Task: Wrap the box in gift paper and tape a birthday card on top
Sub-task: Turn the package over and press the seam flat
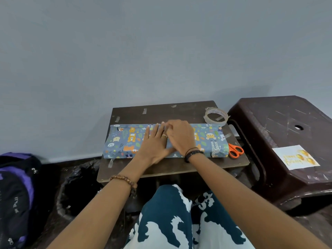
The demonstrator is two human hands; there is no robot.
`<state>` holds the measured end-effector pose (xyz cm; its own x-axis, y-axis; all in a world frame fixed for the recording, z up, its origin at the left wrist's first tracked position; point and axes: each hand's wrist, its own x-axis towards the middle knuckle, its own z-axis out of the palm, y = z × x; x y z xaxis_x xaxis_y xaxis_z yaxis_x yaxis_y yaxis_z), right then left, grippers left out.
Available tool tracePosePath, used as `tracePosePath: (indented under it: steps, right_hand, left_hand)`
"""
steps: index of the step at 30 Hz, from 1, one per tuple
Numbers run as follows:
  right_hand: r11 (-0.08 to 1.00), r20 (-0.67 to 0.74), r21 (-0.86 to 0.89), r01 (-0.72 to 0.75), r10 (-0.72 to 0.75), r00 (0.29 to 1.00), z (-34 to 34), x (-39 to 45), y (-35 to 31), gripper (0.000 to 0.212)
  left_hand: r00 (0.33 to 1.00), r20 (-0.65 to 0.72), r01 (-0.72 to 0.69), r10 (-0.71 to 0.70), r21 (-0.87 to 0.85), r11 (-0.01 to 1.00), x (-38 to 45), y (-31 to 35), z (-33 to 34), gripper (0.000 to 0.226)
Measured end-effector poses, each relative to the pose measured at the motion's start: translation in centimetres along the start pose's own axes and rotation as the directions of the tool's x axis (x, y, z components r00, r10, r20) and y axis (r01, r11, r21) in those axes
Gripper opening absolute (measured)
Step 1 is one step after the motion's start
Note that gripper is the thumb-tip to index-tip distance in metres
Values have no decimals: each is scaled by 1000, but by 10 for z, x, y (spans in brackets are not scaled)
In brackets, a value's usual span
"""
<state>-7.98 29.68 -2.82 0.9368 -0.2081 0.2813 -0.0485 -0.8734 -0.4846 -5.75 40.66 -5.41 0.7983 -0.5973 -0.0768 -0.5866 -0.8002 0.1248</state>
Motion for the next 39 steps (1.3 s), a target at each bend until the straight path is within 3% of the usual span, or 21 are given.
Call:
tracePosePath:
  steps: [2,4,7,9,11,13,15,18,20,23,28,34,39]
  right_hand:
    - [962,136,269,-44,8,991,9,-12,-11,37]
    - [992,280,116,-56,22,960,16,-21,-3,51]
    - [973,327,-212,-97,164,931,5,-20,32,64]
    - [954,340,-253,-163,245,908,-11,-16,53,67]
    - [946,343,-230,-229,299,890,-24,-13,66,68]
    - [952,269,-246,-183,249,931,-30,-13,66,62]
    - [974,105,-227,-20,45,993,-28,-16,60,46]
    - [942,-82,-210,260,-282,956,-14,-26,46,22]
    - [907,-39,-224,357,-375,926,-7,-28,40,30]
    - [911,42,-193,364,-363,931,-2,-20,35,45]
    - [916,258,-263,304,-237,937,-4,3,34,92]
    - [848,384,-318,424,-294,875,0,11,45,113]
    - [870,484,-275,409,-242,841,4,15,49,116]
  left_hand:
    - [998,52,-27,27,4,1000,0,-2,-5,74]
    - [995,101,-21,22,-16,1000,0,-2,-7,69]
    - [989,149,19,-9,-69,997,4,-5,-8,70]
    - [991,131,19,-4,-107,994,6,-9,-9,68]
    - [1000,23,17,-14,-122,992,9,-13,-11,61]
    - [997,-66,40,-45,-65,997,15,-13,-15,58]
    - [996,-57,64,-63,15,998,27,-10,-22,58]
    - [998,-55,8,4,212,977,44,-8,-31,47]
    - [992,-73,-75,105,335,939,53,-10,-35,37]
    - [972,-116,-135,206,444,886,63,-14,-41,23]
    - [962,-197,-89,187,421,902,77,-18,-57,14]
    - [959,-221,-52,177,479,876,79,-19,-60,20]
    - [971,-200,-31,128,425,905,73,-9,-47,18]
